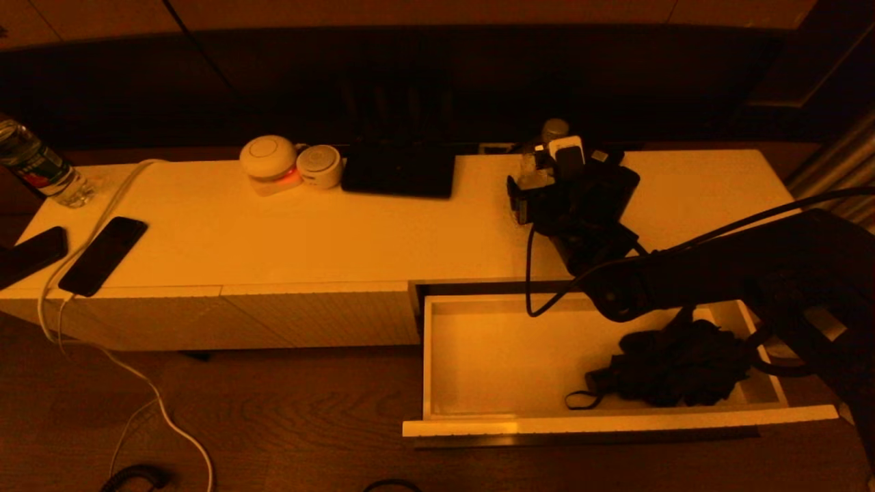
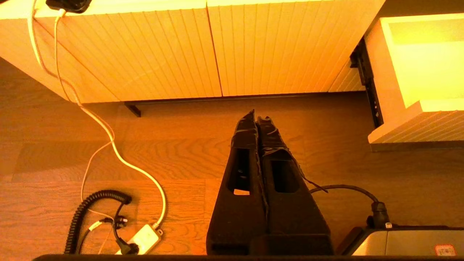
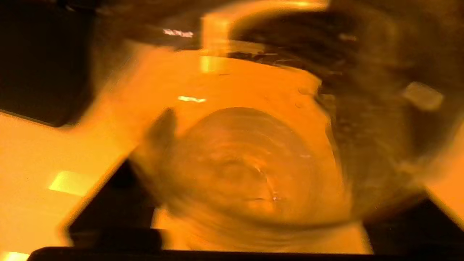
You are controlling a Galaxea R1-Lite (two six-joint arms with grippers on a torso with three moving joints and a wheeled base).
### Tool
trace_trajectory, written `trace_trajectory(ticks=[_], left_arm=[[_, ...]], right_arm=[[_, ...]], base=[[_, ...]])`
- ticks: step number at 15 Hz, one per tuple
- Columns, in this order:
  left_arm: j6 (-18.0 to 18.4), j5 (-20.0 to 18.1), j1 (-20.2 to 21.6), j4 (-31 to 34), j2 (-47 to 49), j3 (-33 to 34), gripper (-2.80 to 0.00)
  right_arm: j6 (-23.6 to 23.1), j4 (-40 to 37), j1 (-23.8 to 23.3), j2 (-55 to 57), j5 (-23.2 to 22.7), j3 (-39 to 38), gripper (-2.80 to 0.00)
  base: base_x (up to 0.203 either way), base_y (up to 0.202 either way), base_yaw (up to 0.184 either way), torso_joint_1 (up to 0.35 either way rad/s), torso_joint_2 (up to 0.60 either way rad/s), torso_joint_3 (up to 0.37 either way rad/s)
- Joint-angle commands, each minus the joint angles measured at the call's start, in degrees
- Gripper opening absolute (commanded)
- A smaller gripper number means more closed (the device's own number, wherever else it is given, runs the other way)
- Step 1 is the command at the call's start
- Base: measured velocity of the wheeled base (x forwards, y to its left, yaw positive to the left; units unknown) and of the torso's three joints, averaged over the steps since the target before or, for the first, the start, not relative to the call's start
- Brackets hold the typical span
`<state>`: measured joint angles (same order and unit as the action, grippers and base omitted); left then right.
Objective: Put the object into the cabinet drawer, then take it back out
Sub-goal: Put the mineral water in the drawer
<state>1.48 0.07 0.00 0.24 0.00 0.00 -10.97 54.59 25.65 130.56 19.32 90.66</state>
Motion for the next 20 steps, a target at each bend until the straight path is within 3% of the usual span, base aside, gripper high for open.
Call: trace_trajectory(ticks=[1, 7, 11, 14, 16, 20], left_arm=[[0.01, 0.01, 0.00, 0.02, 0.00, 0.00, -2.80], [0.01, 0.01, 0.00, 0.02, 0.00, 0.00, -2.80], [0.01, 0.01, 0.00, 0.02, 0.00, 0.00, -2.80], [0.01, 0.01, 0.00, 0.02, 0.00, 0.00, -2.80], [0.01, 0.01, 0.00, 0.02, 0.00, 0.00, -2.80], [0.01, 0.01, 0.00, 0.02, 0.00, 0.00, -2.80]], right_arm=[[-0.69, 0.34, 0.02, -0.38, 0.10, -0.22, -2.80], [-1.16, 0.33, 0.03, -1.68, -0.04, -1.99, -2.80], [-6.16, -0.38, 0.12, -11.00, -3.06, -15.84, -2.80], [-16.35, -1.45, 0.86, -18.94, -9.21, -27.68, -2.80], [-23.88, -4.51, 1.81, -22.98, -10.70, -32.71, -2.80], [-40.45, -17.68, 1.55, -31.07, -14.19, -39.99, -2.80]], base=[[0.000, 0.000, 0.000, 0.000, 0.00, 0.000], [0.000, 0.000, 0.000, 0.000, 0.00, 0.000], [0.000, 0.000, 0.000, 0.000, 0.00, 0.000], [0.000, 0.000, 0.000, 0.000, 0.00, 0.000], [0.000, 0.000, 0.000, 0.000, 0.00, 0.000], [0.000, 0.000, 0.000, 0.000, 0.00, 0.000]])
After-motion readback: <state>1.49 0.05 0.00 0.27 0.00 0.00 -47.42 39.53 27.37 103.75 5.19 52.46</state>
